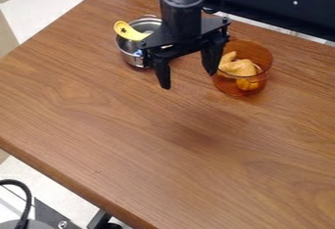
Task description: Move the pot in the right side of the table
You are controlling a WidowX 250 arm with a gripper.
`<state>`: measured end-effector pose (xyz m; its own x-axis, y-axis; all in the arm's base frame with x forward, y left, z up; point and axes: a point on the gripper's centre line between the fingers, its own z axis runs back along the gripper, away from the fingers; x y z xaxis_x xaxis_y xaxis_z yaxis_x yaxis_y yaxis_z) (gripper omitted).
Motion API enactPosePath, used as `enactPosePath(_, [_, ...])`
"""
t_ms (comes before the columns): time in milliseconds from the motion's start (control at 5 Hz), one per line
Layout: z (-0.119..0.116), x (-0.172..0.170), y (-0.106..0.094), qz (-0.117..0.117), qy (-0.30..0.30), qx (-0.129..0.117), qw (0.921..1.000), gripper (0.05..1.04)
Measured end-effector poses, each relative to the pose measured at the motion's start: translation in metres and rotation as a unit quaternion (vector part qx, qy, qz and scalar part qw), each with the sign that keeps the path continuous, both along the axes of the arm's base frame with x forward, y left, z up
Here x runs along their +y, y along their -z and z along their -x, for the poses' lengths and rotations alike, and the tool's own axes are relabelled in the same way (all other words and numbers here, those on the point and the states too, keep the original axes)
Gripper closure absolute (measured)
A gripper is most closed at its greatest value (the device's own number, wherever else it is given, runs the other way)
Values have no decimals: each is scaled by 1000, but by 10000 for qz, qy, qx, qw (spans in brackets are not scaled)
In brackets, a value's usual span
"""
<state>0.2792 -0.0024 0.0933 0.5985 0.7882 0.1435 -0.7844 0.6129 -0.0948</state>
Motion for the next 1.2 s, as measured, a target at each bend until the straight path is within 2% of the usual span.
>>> enactPosePath(200, [3, 0, 7, 3, -19, 130, 9999, 85])
enactPosePath(400, [1, 8, 10, -35, -176, 116, 9998, 85])
enactPosePath(600, [-8, 23, 9, -165, -447, -48, 9989, 85])
enactPosePath(800, [-25, 39, -6, -211, -665, -304, 9971, 85])
enactPosePath(1000, [-48, 57, -20, -344, -1014, -442, 9933, 85])
enactPosePath(1200, [-75, 71, -27, -313, -1420, -438, 9884, 85])
